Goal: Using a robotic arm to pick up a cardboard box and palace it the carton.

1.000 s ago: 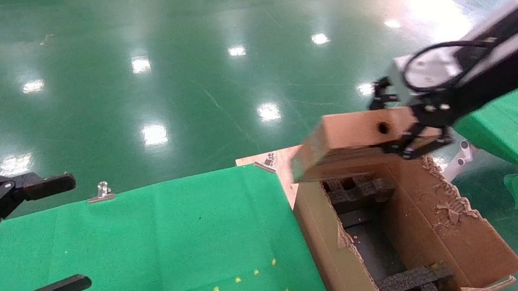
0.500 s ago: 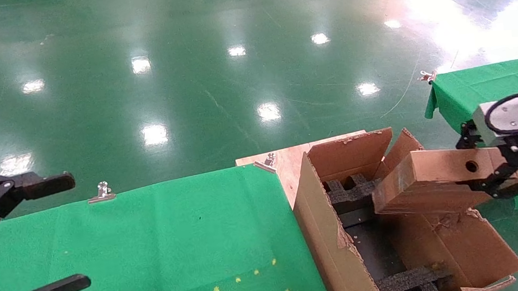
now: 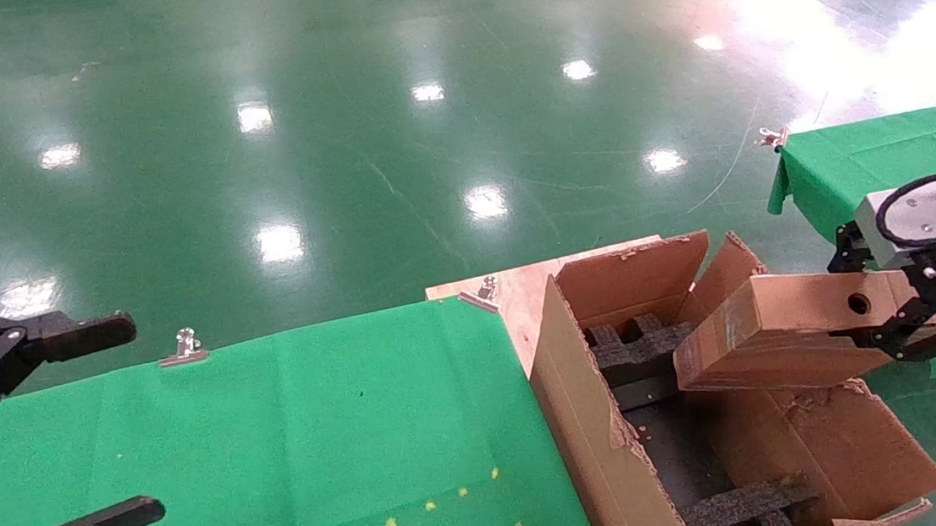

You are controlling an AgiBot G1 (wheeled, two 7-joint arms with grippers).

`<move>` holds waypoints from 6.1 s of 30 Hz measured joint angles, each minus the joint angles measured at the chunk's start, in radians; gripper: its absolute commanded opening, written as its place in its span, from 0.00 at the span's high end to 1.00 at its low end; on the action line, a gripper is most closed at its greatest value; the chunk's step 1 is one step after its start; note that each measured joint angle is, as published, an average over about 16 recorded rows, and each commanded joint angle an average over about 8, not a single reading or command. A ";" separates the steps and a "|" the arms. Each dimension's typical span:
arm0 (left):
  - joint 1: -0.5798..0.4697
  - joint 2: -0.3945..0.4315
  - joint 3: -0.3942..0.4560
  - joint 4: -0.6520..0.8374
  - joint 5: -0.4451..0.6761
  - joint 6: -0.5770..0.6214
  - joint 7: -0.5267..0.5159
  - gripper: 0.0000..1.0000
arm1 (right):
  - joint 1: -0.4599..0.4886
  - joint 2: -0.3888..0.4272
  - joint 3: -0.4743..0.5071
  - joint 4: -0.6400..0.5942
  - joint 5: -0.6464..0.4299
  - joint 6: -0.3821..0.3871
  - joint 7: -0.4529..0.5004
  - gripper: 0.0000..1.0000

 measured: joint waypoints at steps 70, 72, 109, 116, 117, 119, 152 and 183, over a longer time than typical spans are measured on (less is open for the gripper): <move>0.000 0.000 0.001 0.000 -0.001 0.000 0.000 0.00 | -0.439 0.116 -0.154 0.230 0.064 0.800 1.112 1.00; 0.000 0.000 0.001 0.000 -0.001 0.000 0.000 0.00 | -0.465 0.100 -0.151 0.211 0.079 0.812 1.105 1.00; 0.000 -0.001 0.001 0.000 -0.001 0.000 0.001 0.00 | -0.879 -0.204 -0.032 -0.299 0.351 0.759 0.836 1.00; 0.000 -0.001 0.001 0.000 -0.001 -0.001 0.001 0.00 | -0.913 -0.233 -0.018 -0.360 0.373 0.739 0.808 0.19; 0.000 -0.001 0.001 0.000 -0.001 -0.001 0.001 0.00 | -0.914 -0.235 -0.017 -0.364 0.374 0.738 0.806 0.07; 0.000 -0.001 0.001 0.000 -0.001 -0.001 0.001 0.00 | -0.918 -0.238 -0.015 -0.370 0.377 0.735 0.803 0.00; 0.000 -0.001 0.002 0.001 -0.001 -0.001 0.001 0.00 | -0.729 -0.179 -0.026 -0.234 0.316 0.745 0.812 0.00; 0.000 -0.001 0.002 0.001 -0.002 -0.001 0.001 0.00 | -0.407 0.031 0.232 0.278 0.498 0.490 0.427 0.00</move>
